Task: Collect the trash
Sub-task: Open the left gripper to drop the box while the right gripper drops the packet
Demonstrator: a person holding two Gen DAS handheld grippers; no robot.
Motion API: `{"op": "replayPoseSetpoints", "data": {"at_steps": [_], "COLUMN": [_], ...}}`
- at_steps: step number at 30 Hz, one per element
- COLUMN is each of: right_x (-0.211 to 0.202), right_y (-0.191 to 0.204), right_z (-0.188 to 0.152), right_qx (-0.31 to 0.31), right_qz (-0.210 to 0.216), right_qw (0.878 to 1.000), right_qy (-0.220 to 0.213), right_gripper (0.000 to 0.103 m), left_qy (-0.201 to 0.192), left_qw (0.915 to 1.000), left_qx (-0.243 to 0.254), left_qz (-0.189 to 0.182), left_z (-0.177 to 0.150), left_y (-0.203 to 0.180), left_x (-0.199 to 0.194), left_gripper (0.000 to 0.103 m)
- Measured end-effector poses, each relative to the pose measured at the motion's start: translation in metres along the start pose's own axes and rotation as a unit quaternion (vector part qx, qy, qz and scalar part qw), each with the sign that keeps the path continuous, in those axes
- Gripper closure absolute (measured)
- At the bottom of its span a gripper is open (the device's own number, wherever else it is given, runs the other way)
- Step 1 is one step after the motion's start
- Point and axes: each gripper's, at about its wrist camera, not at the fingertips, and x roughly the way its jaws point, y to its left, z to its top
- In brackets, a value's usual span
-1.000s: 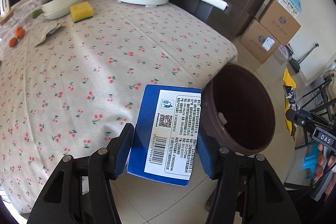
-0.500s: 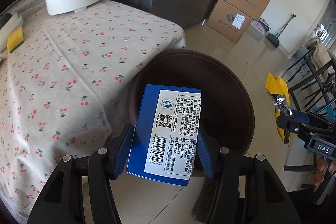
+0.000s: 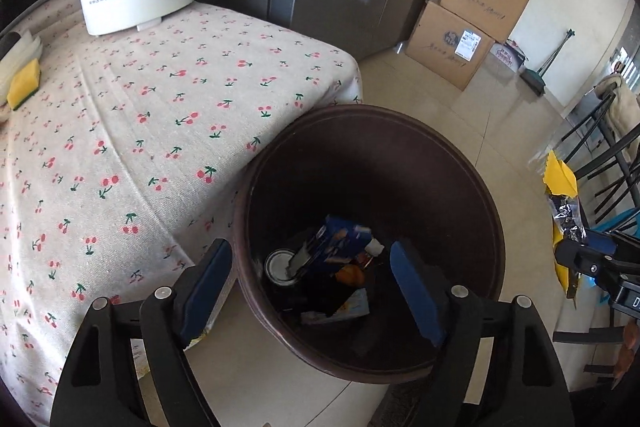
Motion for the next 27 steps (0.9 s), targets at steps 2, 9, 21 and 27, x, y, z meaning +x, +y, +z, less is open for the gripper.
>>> {"op": "replayPoseSetpoints", "data": {"at_steps": [2, 9, 21, 27], "right_x": [0.001, 0.007, 0.027, 0.026], "right_y": [0.005, 0.024, 0.051, 0.058], "right_z": [0.001, 0.012, 0.035, 0.04], "right_qx": [-0.003, -0.018, 0.002, 0.021], "right_qz": [0.001, -0.001, -0.014, -0.01], "right_qw": [1.0, 1.0, 1.0, 1.0], "right_qy": [0.0, 0.001, -0.002, -0.004], "right_gripper": [0.054, 0.052, 0.027, 0.02], "left_qy": [0.007, 0.024, 0.022, 0.018], "left_qw": [0.9999, 0.9988, 0.9976, 0.9966], "left_qx": [-0.008, -0.038, -0.051, -0.061], "left_qz": [0.007, 0.019, 0.041, 0.052], "left_z": [-0.001, -0.007, -0.019, -0.022], "left_y": [0.008, 0.04, 0.082, 0.1], "left_x": [-0.003, -0.021, -0.055, -0.068], "left_gripper": [0.018, 0.018, 0.017, 0.017]}}
